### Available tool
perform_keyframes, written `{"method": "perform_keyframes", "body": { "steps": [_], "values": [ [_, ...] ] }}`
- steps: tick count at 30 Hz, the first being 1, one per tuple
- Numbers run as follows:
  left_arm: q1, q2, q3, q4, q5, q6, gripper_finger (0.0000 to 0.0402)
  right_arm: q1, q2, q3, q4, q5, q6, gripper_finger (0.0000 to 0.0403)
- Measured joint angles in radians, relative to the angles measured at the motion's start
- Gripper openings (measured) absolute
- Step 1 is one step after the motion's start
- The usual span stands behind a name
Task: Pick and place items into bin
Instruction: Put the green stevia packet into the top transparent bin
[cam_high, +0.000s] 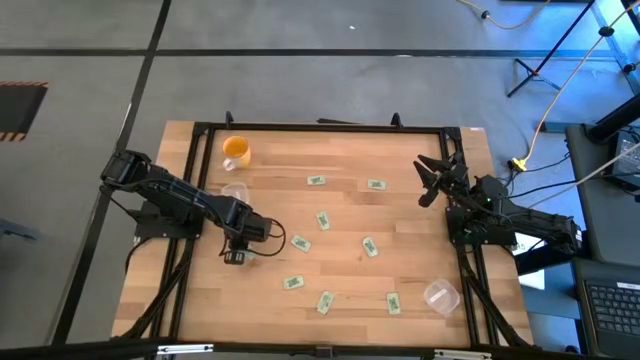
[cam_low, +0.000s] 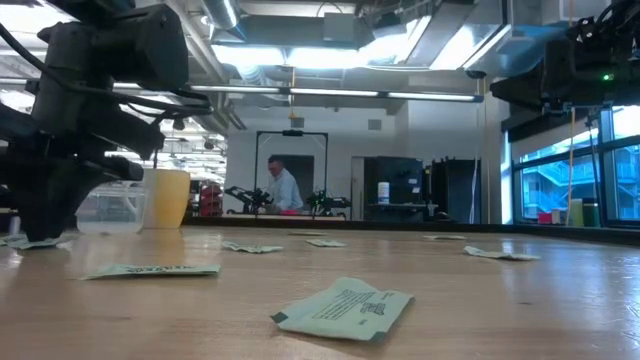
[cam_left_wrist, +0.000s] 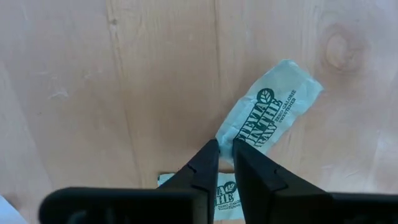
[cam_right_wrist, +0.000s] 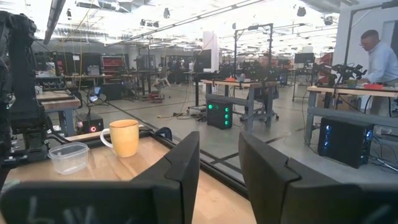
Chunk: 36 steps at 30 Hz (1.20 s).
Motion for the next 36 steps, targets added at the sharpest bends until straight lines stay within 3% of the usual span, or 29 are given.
{"method": "perform_keyframes", "body": {
  "steps": [8,23,27,36],
  "values": [
    [0.0,0.0,0.0,-0.003,0.001,0.002,0.0006,0.0,0.0,0.0,0.0,0.0,0.0,0.0116],
    [0.002,-0.078,0.072,-0.026,0.008,0.002,0.0003,0.0,0.0,0.0,0.0,0.0,0.0,0.0116],
    [0.013,-0.141,0.124,-0.136,-0.055,-0.04,0.0003,0.0,0.0,0.0,0.0,0.0,0.0,0.0116],
    [0.131,-0.283,0.17,-0.444,-0.319,-0.353,0.0003,0.0,0.0,0.0,0.0,0.0,0.0,0.0116]
  ]
}}
